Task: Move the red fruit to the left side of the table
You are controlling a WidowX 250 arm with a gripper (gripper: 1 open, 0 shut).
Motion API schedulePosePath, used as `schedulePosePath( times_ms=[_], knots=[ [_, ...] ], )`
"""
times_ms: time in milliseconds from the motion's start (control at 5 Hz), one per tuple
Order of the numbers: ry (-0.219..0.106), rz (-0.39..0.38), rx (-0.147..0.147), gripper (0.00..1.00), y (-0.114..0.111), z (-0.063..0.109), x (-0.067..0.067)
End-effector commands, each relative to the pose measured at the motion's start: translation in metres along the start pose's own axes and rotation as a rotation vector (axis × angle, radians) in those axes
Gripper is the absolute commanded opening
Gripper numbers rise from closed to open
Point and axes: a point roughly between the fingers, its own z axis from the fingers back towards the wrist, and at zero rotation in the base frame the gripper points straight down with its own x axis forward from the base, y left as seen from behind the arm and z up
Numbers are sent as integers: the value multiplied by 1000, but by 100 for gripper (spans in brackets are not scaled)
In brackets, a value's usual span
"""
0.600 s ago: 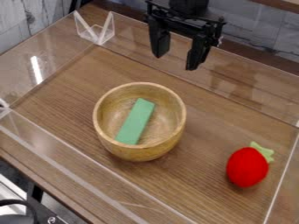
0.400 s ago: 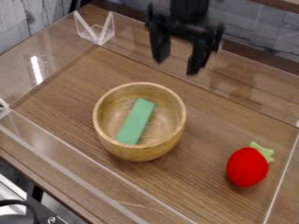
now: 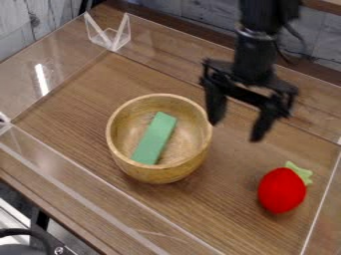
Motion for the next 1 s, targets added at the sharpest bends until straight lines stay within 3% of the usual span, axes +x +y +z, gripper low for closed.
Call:
schedulePosePath(
  times_ms=[0, 400, 800],
  knots=[
    [-51, -1, -16, 100, -20, 6, -3],
    [-78, -49, -18, 100, -53, -8, -11],
    [-88, -120, 12, 100, -68, -26, -15]
  ],
)
